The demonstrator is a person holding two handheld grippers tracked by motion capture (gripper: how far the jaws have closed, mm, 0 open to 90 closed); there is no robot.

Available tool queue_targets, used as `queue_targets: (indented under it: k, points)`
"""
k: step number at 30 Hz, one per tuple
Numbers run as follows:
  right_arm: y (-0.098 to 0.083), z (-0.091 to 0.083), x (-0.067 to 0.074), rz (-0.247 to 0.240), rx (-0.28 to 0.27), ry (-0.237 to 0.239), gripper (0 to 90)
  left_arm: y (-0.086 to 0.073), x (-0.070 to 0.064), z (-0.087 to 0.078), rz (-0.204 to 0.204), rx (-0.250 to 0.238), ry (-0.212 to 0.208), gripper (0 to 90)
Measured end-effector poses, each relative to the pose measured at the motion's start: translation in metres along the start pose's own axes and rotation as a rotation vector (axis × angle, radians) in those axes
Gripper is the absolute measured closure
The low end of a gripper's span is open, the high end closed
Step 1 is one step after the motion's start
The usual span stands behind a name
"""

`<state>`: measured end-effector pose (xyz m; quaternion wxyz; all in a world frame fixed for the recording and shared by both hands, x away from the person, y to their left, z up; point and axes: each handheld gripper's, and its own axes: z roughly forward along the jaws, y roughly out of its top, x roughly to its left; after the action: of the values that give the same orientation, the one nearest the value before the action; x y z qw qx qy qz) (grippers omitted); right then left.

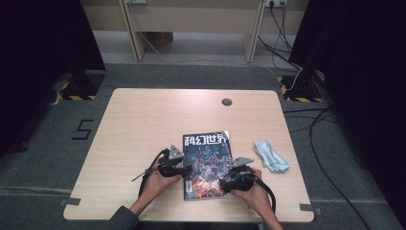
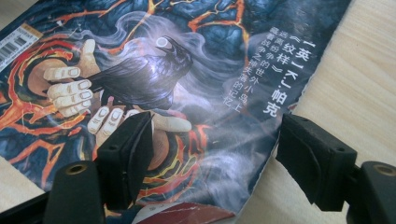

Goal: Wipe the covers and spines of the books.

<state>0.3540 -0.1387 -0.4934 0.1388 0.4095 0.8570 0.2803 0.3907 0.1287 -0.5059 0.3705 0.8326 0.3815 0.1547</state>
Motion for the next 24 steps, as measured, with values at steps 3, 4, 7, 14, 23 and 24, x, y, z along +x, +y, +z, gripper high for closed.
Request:
queue_targets:
  k: [3, 4, 7, 14, 23, 24]
  points:
    - [0.003, 0.003, -0.001, 0.005, 0.002, 0.003, 27.1, 0.003, 0.003, 0.003, -0.005, -0.001, 0.014, 50.8]
    - [0.004, 0.003, -0.001, 0.005, 0.002, 0.002, 27.0, 0.003, 0.003, 0.003, -0.005, -0.001, 0.014, 50.8]
    - [0.007, 0.005, -0.002, -0.002, 0.004, 0.001, 26.7, 0.006, 0.005, 0.005, -0.011, 0.0, 0.02, 50.8]
    - [0.015, 0.011, -0.007, 0.006, 0.01, 0.003, 26.1, 0.009, 0.015, 0.01, -0.043, -0.001, 0.025, 50.2]
    - [0.025, 0.019, -0.01, 0.002, 0.007, 0.008, 26.0, 0.012, 0.024, 0.012, -0.059, 0.0, 0.045, 49.1]
    - [0.026, 0.02, -0.01, -0.002, 0.007, 0.009, 26.0, 0.012, 0.025, 0.012, -0.054, 0.0, 0.055, 49.1]
